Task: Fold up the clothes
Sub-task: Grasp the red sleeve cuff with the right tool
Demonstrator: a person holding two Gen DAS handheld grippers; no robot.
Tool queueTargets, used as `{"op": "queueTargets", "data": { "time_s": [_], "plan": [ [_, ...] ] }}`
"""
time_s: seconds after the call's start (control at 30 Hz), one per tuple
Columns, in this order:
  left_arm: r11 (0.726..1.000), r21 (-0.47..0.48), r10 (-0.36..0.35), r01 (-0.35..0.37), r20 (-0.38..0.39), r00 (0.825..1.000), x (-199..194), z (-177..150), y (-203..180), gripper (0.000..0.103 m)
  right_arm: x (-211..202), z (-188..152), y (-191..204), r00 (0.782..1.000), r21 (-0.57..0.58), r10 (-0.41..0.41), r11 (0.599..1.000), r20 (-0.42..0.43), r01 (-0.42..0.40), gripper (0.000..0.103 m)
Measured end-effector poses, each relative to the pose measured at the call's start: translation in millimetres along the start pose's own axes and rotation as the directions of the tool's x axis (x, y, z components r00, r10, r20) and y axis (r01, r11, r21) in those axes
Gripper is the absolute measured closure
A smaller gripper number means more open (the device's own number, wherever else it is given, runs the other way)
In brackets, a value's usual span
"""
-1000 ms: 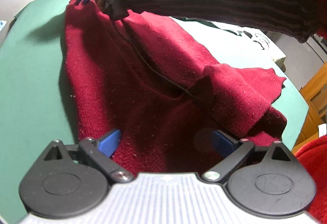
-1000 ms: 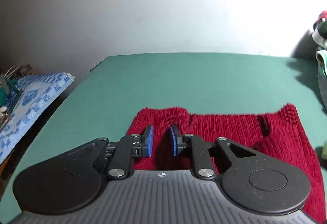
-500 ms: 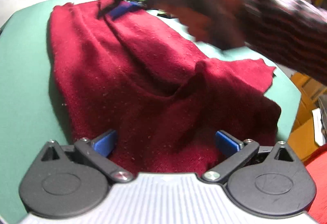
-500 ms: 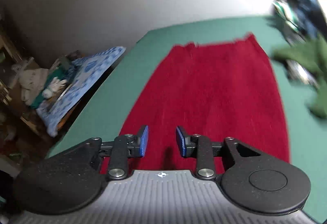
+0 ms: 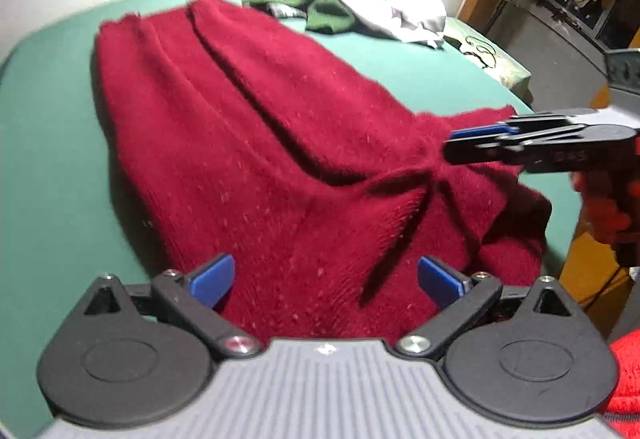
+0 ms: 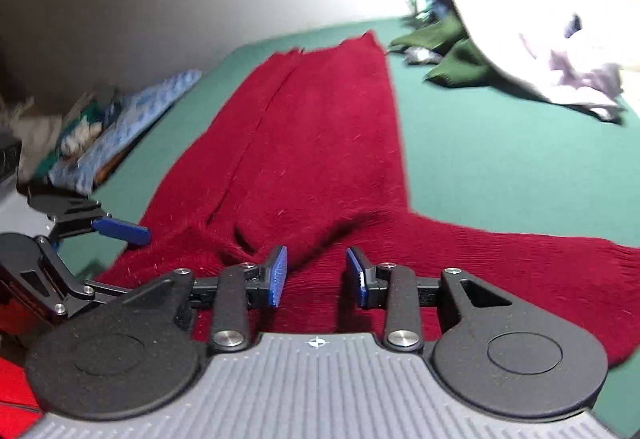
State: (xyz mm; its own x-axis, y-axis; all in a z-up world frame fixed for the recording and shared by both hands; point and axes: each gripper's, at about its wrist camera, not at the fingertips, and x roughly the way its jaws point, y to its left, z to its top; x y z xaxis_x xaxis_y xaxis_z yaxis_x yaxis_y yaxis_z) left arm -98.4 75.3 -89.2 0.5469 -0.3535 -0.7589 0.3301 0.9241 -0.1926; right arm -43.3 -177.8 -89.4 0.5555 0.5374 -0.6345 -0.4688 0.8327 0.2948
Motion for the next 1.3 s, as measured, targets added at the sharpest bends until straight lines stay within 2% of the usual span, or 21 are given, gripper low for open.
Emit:
{"op": "queueTargets", "data": {
  "time_s": [0.1,0.2,0.33,0.4,0.47,0.57,0.63,0.7,0.77,0.8,1.07,1.17,1.23,1.3],
  "plan": [
    [0.998,-0.035,0.052,-0.051,0.037,0.998,-10,5,-5,0.003,-21,1,-26,0.998,0.026,-0.061,0.998,0.021,0.060,0.060],
    [0.990,-0.098,0.107,-0.101,0.054,0.993,-14,11,-11,0.003,-48,-4,-63,0.985,0.059,-0.172,0.984,0.015,0.171,0.059],
    [0.981,-0.110,0.166,-0.159,0.053,0.985,-12,14,-33,0.003,-80,-17,-125,0.931,0.110,-0.364,0.925,-0.010,0.363,0.058],
    [0.980,-0.097,0.179,-0.174,0.047,0.983,-9,15,-47,0.003,-89,-24,-153,0.914,0.135,-0.404,0.904,-0.044,0.406,0.058],
    [0.982,-0.078,0.176,-0.173,0.030,0.984,-3,17,-63,0.003,-93,-28,-170,0.912,0.129,-0.406,0.903,-0.054,0.410,0.057],
    [0.984,-0.048,0.174,-0.174,0.004,0.985,5,18,-87,0.003,-90,-33,-181,0.935,0.109,-0.349,0.929,-0.062,0.354,0.057],
    [0.983,-0.031,0.179,-0.179,-0.011,0.984,9,17,-102,0.003,-84,-33,-182,0.950,0.087,-0.305,0.947,-0.065,0.310,0.061],
    [0.983,-0.029,0.182,-0.183,-0.027,0.983,12,15,-115,0.003,-78,-34,-182,0.960,0.065,-0.269,0.960,-0.076,0.273,0.083],
    [0.982,-0.042,0.180,-0.182,-0.044,0.983,14,11,-125,0.003,-74,-34,-185,0.969,0.060,-0.231,0.970,-0.091,0.237,0.094],
    [0.982,-0.047,0.179,-0.182,-0.053,0.982,15,9,-129,0.003,-76,-34,-187,0.973,0.065,-0.218,0.972,-0.079,0.224,0.096],
    [0.982,-0.017,0.184,-0.187,-0.101,0.978,31,1,-148,0.003,-87,-23,-203,0.994,0.237,-0.108,0.966,-0.007,0.107,0.097],
    [0.983,0.006,0.183,-0.183,-0.101,0.978,35,4,-149,0.003,-92,-21,-203,0.995,0.254,-0.099,0.962,-0.009,0.098,0.096],
    [0.983,0.022,0.185,-0.183,-0.097,0.978,37,5,-149,0.003,-92,-22,-198,0.994,0.212,-0.107,0.971,-0.018,0.109,0.092],
    [0.983,0.035,0.185,-0.182,-0.100,0.978,39,7,-147,0.003,-89,-26,-195,0.992,0.198,-0.122,0.972,-0.031,0.125,0.083]
  ]
}}
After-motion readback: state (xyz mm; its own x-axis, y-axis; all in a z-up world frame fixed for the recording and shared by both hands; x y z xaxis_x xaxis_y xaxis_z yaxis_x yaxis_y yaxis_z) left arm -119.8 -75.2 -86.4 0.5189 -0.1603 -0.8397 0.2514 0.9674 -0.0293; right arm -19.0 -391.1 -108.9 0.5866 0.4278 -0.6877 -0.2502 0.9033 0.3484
